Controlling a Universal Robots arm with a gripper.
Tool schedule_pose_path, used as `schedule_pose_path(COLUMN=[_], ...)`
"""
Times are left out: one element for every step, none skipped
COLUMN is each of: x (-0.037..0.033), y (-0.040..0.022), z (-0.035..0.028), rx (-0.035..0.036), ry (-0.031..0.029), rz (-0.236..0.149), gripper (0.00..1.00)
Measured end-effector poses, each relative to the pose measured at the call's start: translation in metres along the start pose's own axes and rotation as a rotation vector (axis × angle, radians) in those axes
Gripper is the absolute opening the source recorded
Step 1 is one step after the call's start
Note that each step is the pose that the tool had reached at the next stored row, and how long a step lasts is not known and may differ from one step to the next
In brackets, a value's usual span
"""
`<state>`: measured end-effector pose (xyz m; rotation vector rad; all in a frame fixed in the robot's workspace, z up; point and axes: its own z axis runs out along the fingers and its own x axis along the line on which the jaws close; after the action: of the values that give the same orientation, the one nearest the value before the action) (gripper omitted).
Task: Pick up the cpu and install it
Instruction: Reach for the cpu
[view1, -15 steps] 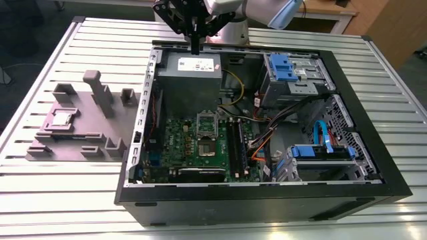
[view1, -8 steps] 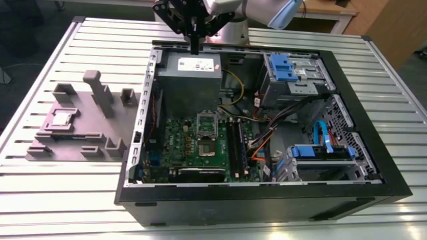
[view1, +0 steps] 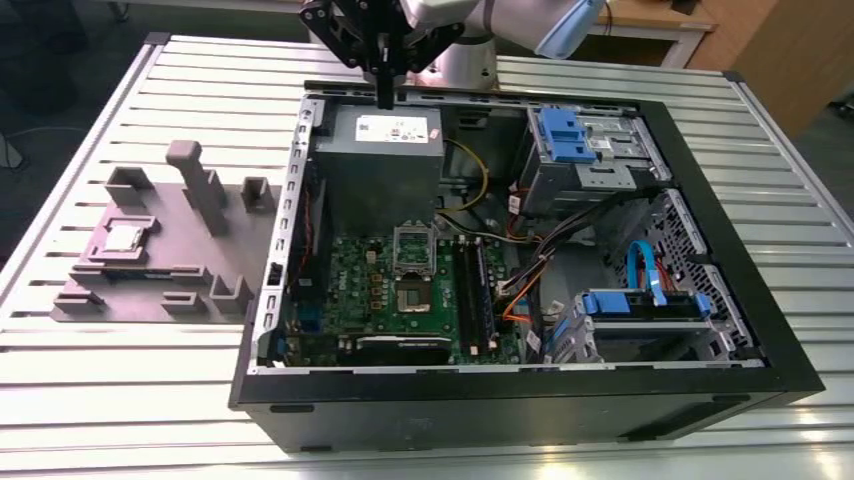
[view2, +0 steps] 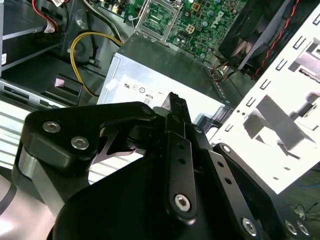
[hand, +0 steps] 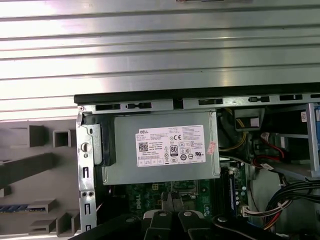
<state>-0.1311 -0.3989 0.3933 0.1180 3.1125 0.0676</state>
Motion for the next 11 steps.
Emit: schedule_pose_path(x=[0.0005,0.0009,0.0014,0.0017,0.0019,0.0022,0.0023,0.0025,0.0025,0.0025,0.0026], y=[0.0000,-0.0001,-0.0001,-0.0001,-0.0001,-0.0002,-0.0002,-0.0002,-0.0002,-0.0002,-0.0002], z=[0.0000,0.0000,-0.0001,0.0000,-0.0001,-0.0001,-0.0001,-0.0001,-0.0001,-0.0001,-0.0001], rx=[0.0000,0.0000,0.0000,0.0000,0.0000,0.0000,0.0000,0.0000,0.0000,0.0000,0.0000], ry=[0.0000,0.0000,0.0001,0.0000,0.0000,0.0000,0.0000,0.0000,0.0000,0.0000,0.0000], rz=[0.000,0.000,0.000,0.000,0.000,0.000,0.000,0.000,0.000,0.000,0.000], gripper=[0.11,0.11,0.11,0.11,0.11,0.11,0.11,0.11,0.11,0.11,0.11])
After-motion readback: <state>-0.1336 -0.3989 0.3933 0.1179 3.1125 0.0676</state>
